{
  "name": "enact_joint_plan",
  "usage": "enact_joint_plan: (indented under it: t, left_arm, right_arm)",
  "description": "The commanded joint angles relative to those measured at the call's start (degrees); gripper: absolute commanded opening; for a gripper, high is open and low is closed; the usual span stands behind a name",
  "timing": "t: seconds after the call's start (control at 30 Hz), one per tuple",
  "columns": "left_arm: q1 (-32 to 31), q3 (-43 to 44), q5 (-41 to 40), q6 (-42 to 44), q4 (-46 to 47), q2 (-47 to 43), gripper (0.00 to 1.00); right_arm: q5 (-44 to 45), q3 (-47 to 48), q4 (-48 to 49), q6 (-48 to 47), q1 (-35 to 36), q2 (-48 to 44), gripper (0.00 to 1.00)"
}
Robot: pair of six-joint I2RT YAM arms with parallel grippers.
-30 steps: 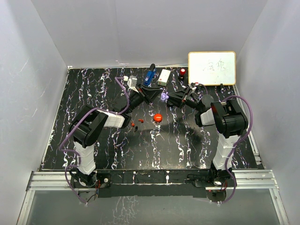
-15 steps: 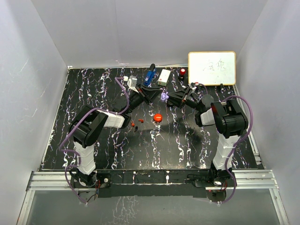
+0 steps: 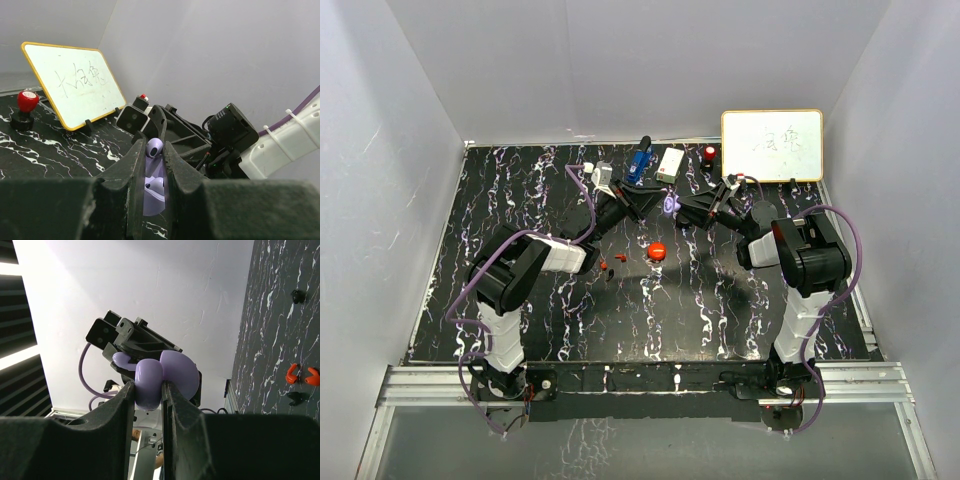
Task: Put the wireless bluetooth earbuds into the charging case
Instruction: Place the earbud in the charging case.
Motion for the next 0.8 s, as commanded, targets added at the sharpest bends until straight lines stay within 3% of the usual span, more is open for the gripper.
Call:
enact_joint_plan:
  t: [0.0, 0.77]
  left_arm:
    - [-0.1, 2.2, -0.5, 0.9, 12.0, -0.8, 0.00]
    - [-0.1, 2.1, -0.1, 0.6, 12.1, -1.4, 0.00]
  right_arm:
    - [0.0, 1.0, 19.2, -0.1, 0.2, -2.8, 0.00]
    - [0.0, 1.3, 19.2, -0.1, 0.2, -2.6, 0.00]
